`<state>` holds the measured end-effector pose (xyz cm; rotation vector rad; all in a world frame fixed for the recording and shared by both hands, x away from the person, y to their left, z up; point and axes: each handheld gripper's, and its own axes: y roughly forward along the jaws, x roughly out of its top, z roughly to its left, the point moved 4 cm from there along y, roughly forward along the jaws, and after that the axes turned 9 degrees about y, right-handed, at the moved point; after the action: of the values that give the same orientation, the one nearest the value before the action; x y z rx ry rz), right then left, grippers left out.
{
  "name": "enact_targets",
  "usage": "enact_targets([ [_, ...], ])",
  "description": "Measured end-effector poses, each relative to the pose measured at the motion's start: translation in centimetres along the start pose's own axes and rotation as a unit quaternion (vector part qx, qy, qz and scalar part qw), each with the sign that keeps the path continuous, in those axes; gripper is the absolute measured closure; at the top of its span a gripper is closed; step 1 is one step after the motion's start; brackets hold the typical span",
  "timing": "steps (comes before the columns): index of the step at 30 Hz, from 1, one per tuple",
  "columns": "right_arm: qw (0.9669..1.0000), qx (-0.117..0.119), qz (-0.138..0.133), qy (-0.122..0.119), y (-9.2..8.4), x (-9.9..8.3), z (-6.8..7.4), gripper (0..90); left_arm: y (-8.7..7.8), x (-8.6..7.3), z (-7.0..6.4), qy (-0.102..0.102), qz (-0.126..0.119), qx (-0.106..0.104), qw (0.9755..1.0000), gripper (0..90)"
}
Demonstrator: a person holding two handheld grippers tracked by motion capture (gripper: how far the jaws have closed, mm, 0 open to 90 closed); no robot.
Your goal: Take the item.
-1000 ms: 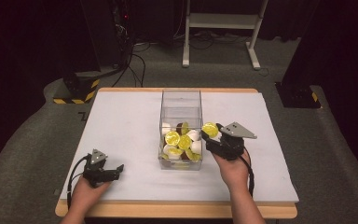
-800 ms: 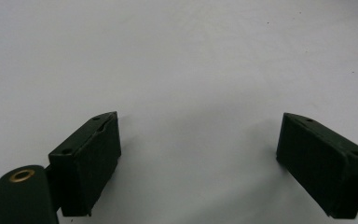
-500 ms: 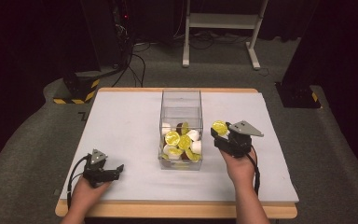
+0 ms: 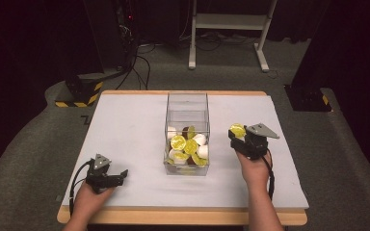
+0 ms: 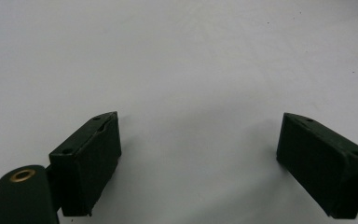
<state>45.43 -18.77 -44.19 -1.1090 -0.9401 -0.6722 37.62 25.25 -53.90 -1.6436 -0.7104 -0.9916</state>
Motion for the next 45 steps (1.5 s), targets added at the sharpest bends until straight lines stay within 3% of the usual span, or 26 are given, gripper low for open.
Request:
enact_targets([
  [12, 0.9982, -0.044, 0.027, 0.030, 3.7, -1.0, -3.8, 37.7, 0.0, 0.0, 0.0, 0.000, 0.001, -0.001, 1.0000, 13.7],
  [16, 0.9971, -0.056, 0.043, 0.028, 5.1, -1.6, -4.7, 37.7, 0.0, 0.0, 0.0, 0.002, 0.003, -0.001, 1.0000, 13.7],
  [25, 0.9917, -0.101, 0.073, 0.032, 7.7, -3.1, -6.6, 37.7, 0.0, 0.0, 0.0, -0.002, -0.001, 0.000, 1.0000, 13.7],
  [31, 0.9916, -0.102, 0.075, 0.029, 7.8, -3.3, -6.4, 37.2, 0.0, 0.0, 0.0, 0.000, 0.000, 0.000, 1.0000, 13.7],
  [35, 0.9930, -0.087, 0.071, 0.037, 7.5, -3.1, -6.1, 30.2, 0.0, 0.0, 0.0, 0.002, 0.003, -0.001, 1.0000, 13.7],
  [39, 0.9945, -0.069, 0.064, 0.046, 6.5, -2.6, -5.2, 25.6, 0.0, 0.0, 0.0, 0.002, 0.003, -0.001, 1.0000, 13.7],
  [45, 0.9969, -0.046, 0.054, 0.033, 5.1, -2.5, -3.1, 23.0, 0.0, 0.0, 0.0, 0.000, 0.000, 0.000, 1.0000, 13.7],
])
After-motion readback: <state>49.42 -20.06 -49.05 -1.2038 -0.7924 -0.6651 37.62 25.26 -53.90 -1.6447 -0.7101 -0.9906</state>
